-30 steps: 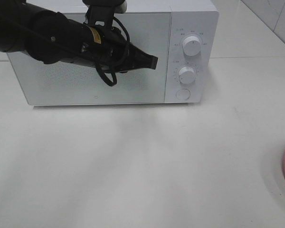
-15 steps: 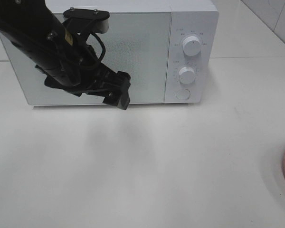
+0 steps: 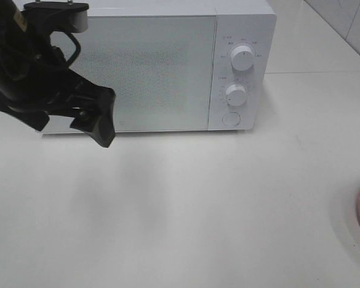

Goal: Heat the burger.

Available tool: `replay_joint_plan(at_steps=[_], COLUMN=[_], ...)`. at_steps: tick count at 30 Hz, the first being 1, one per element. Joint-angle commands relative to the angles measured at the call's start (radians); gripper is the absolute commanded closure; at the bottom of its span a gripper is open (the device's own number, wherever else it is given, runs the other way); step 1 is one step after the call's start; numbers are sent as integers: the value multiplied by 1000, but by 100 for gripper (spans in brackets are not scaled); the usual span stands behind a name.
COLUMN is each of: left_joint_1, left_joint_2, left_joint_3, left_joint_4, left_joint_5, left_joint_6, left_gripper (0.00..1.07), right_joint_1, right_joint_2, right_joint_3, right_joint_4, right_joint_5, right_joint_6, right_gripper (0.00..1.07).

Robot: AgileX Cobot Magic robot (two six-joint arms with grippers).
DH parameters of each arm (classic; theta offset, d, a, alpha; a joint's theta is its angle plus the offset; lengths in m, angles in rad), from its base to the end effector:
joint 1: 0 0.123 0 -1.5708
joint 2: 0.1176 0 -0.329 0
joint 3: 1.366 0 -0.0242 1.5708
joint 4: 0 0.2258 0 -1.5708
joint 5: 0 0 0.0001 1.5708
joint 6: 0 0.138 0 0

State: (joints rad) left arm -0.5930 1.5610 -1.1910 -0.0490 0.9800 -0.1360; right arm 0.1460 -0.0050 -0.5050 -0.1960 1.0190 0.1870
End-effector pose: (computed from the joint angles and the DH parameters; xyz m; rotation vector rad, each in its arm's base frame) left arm 0.2463 -0.1727 0.2789 0.6190 2.7940 -0.2184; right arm -0.0256 -0.0269 0.2522 0.0458 1.9774 -0.0162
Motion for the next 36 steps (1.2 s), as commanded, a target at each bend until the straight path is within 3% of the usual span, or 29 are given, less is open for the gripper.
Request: replay_joint_plan(at_steps=[1, 10, 12, 15, 25, 32, 36], left_joint_1=[46, 245, 329, 374, 418, 418, 418], left_joint_2=[-19, -122, -201, -262, -496, -725, -808], left_joint_3=[-4, 104, 186, 239, 417, 577, 629], left_joint_4=[1, -3, -3, -3, 13, 15, 15], left_joint_5=[28, 28, 22, 16, 12, 12, 0], left_joint_6=[-4, 3, 6, 6, 9, 87, 96], left_gripper=[7, 7, 7, 7, 7, 7, 7], right_joint_1=[-6, -6, -6, -6, -6, -6, -6], right_joint_2=[-25, -25, -25, -25, -25, -25, -25], right_joint_3=[2, 2, 2, 2, 2, 2, 2], right_joint_4=[-5, -5, -5, -5, -5, -5, -5], right_joint_5=[-12, -12, -12, -12, -12, -12, -12], right_joint_6=[-4, -4, -4, -4, -4, -4, -4], right_gripper=[31, 31, 31, 31, 31, 31, 31])
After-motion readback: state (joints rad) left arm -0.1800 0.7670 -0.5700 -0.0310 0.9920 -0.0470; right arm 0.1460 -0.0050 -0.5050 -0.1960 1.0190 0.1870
